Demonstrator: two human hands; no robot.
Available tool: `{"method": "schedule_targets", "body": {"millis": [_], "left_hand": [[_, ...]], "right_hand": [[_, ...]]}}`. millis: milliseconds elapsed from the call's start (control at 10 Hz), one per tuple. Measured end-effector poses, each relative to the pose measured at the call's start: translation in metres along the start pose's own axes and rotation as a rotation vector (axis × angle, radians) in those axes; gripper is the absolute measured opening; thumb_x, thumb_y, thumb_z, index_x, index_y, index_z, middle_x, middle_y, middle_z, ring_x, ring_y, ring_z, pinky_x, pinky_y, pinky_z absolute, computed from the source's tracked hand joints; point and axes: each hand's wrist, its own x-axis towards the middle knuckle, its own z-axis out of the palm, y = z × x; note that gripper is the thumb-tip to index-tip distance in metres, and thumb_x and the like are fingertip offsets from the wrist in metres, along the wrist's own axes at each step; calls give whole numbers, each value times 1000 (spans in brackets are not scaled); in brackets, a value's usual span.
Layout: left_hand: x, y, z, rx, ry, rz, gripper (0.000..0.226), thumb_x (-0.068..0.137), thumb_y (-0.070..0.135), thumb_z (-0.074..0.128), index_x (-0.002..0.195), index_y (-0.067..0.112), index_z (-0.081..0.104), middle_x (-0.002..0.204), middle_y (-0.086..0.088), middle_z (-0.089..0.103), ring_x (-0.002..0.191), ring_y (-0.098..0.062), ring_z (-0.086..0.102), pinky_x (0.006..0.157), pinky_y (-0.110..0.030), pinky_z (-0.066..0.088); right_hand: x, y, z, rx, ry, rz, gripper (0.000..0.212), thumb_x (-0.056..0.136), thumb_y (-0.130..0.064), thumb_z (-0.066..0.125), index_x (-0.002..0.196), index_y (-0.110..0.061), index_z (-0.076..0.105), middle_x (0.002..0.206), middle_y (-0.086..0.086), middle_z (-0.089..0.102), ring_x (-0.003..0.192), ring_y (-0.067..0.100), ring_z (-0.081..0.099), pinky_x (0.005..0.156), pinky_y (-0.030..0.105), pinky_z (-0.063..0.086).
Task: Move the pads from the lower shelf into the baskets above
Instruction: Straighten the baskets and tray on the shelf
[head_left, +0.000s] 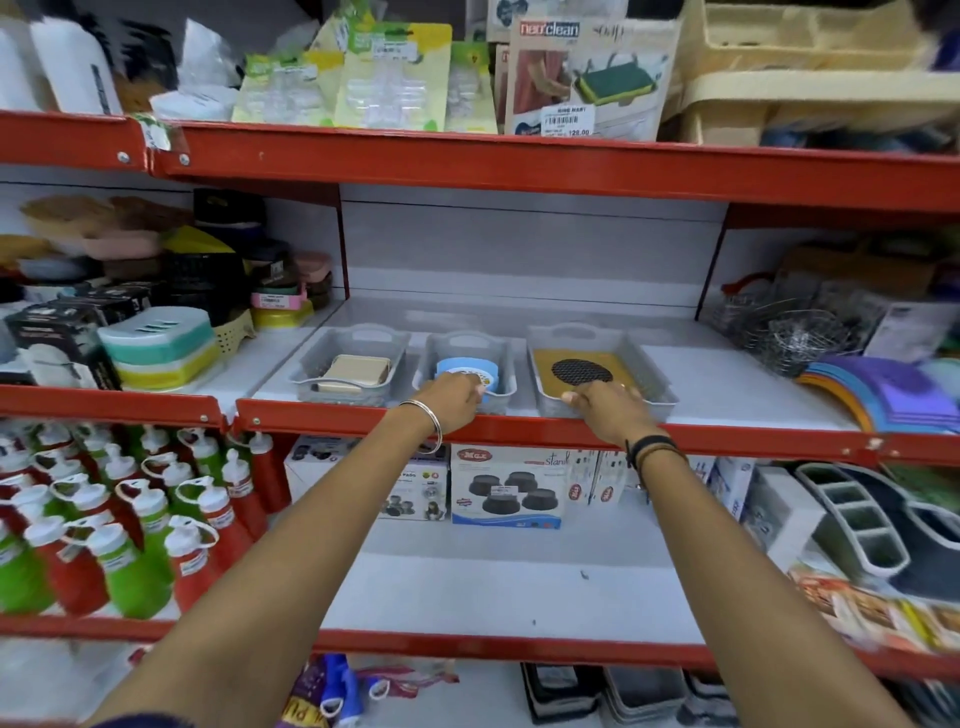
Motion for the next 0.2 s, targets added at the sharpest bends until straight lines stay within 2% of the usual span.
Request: {"method": "schedule_targets", "body": {"millis": [100,200], "left_hand": [[-3,-5,-2,56,44,58,30,96,21,35,106,1,56,117,-21,58,109,-37,53,94,-45,45],[-13,-4,-20,71,243,152,27,94,23,42,109,5,55,115,-15,56,108,-32,51,94,-43,42]], "right_hand": [[-4,-3,-3,31,20,-4,37,97,-38,39,113,-13,63,112,15,68,107,33,60,96,45,45],[-11,-16,-16,126,213,-70,32,94,-34,47,112,-14,63,113,11,69,106,31,61,91,41,48]]}}
